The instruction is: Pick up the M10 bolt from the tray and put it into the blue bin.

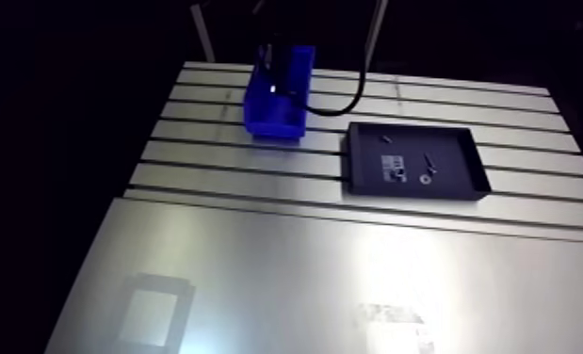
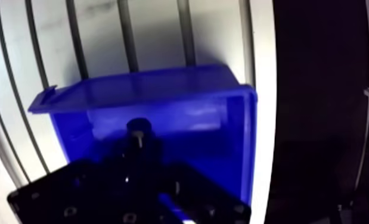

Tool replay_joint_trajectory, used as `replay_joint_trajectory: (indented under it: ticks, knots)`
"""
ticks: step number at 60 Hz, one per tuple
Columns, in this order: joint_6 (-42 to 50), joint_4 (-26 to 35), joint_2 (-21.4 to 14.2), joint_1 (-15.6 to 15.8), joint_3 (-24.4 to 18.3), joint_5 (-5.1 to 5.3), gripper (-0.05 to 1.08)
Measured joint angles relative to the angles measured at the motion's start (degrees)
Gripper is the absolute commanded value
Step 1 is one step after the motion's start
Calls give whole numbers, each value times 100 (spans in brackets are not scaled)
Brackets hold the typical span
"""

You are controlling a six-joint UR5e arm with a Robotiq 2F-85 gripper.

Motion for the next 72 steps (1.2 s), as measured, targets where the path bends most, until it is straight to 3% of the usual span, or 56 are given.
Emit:
replay_joint_trajectory:
  ticks: [24, 52, 53, 54, 55, 56, 58, 59, 63, 72]
  knots:
    - [1, -2, 36, -3, 4, -11, 99]
    - [1, -2, 43, -4, 21, -11, 88]
    - [1, -2, 43, -3, 21, -10, 81]
    - [1, -2, 44, -3, 21, -11, 81]
    - [1, -2, 44, -3, 21, -11, 64]
    - [1, -2, 44, -4, 21, -11, 36]
    - [1, -2, 45, -3, 21, -11, 36]
    - [1, -2, 45, -3, 20, -11, 6]
    - [1, -2, 46, -4, 19, -14, 1]
    - [24, -32, 47, -6, 16, -25, 1]
